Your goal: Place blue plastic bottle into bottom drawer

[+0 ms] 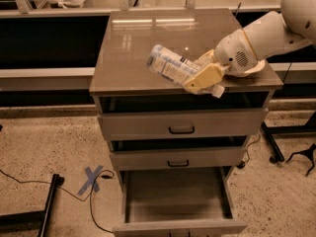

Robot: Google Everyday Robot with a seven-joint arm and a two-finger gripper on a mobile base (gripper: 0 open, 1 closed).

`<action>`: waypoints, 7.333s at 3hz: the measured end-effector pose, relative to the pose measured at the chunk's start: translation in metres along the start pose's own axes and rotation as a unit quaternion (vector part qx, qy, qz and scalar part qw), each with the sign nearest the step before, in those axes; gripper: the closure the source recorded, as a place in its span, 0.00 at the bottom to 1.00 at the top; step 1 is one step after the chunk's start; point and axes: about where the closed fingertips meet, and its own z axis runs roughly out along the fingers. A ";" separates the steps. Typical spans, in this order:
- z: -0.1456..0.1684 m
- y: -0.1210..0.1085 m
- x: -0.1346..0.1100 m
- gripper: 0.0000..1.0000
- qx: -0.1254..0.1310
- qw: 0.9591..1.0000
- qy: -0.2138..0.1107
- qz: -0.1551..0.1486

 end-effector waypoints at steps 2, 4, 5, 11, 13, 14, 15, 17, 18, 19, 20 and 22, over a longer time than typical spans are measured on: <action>0.015 -0.008 0.026 1.00 -0.006 0.999 0.008 -0.031; 0.073 -0.020 0.139 1.00 -0.053 0.985 0.087 -0.138; 0.074 -0.021 0.142 1.00 -0.054 0.983 0.091 -0.147; 0.137 -0.064 0.314 1.00 -0.015 0.964 0.109 -0.241; 0.198 -0.073 0.429 1.00 -0.023 0.943 0.089 -0.320; 0.198 -0.073 0.429 1.00 -0.023 0.943 0.089 -0.320; 0.223 -0.088 0.474 1.00 -0.037 0.944 0.101 -0.312; 0.283 -0.108 0.570 1.00 -0.092 0.932 0.128 -0.325; 0.283 -0.108 0.570 1.00 -0.091 0.933 0.128 -0.325; 0.293 -0.101 0.580 1.00 -0.066 0.934 0.136 -0.323; 0.323 -0.083 0.602 1.00 -0.007 0.934 0.153 -0.324; 0.330 -0.080 0.598 1.00 -0.006 0.932 0.144 -0.332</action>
Offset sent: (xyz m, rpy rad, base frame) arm 0.0096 -0.0259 -0.1108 -0.0703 -0.1457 0.1810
